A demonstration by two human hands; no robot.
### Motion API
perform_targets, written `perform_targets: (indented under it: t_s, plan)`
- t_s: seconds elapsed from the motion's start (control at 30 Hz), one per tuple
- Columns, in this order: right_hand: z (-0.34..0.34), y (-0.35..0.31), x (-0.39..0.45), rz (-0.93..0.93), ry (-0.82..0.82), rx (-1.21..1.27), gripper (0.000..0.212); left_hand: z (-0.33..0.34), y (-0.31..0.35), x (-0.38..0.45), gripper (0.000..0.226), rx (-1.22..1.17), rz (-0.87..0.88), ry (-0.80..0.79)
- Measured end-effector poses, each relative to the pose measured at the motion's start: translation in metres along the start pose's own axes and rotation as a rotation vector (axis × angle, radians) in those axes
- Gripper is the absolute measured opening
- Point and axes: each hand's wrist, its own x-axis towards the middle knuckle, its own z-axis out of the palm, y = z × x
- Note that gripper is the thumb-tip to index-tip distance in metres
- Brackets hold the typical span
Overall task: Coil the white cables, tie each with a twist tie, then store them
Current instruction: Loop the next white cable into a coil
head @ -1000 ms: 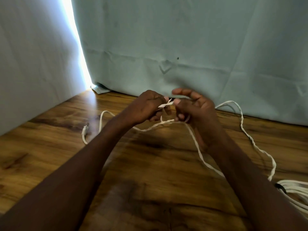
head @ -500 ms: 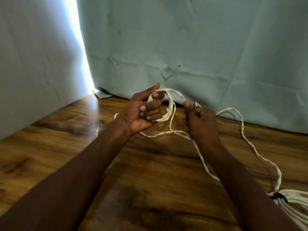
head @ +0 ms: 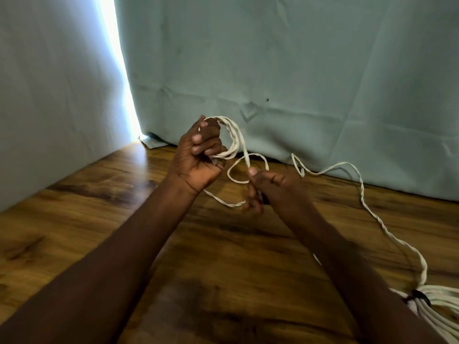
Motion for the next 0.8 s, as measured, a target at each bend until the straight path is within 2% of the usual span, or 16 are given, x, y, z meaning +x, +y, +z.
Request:
perform_targets:
  t_s: [0.07, 0.1, 0.17, 0.2, 0.27, 0.37, 0.5, 0.63, 0.73, 0.8]
  plan:
    - [0.011, 0.005, -0.003, 0.024, -0.129, -0.181, 0.048, -0.001, 0.001, 0.001, 0.031, -0.027, 0.147, 0.131]
    - [0.016, 0.008, -0.004, 0.035, -0.170, -0.258, 0.047, -0.003, 0.002, 0.003, 0.042, -0.028, 0.210, 0.209]
    - [0.024, 0.012, -0.004, 0.025, -0.173, -0.352, 0.047, -0.008, 0.003, 0.005, 0.065, -0.022, 0.281, 0.263]
    - [0.026, 0.014, -0.003, 0.005, -0.161, -0.382, 0.045, -0.010, 0.003, 0.006, 0.067, -0.024, 0.296, 0.269]
    - [0.030, 0.015, -0.002, -0.055, -0.165, -0.478, 0.041, -0.011, 0.003, 0.007, 0.054, 0.043, 0.312, 0.294]
    - [0.034, 0.019, -0.004, -0.101, -0.207, -0.630, 0.039, -0.002, -0.005, 0.008, 0.043, 0.364, 0.275, 0.323]
    - [0.027, 0.017, -0.005, -0.175, -0.211, -0.630, 0.027, 0.009, -0.026, 0.005, 0.046, 1.111, 0.196, 0.407]
    - [0.015, 0.012, -0.005, -0.372, -0.092, -0.676, 0.020, 0.000, -0.035, -0.001, 0.042, 1.451, 0.109, 0.338]
    - [0.003, 0.011, 0.000, -0.371, 0.083, -0.561, 0.017, -0.006, -0.036, -0.004, 0.038, 1.682, 0.097, 0.261]
    - [-0.005, 0.008, 0.002, -0.338, 0.097, -0.435, 0.013, -0.005, -0.037, -0.005, 0.042, 1.725, 0.047, 0.160]
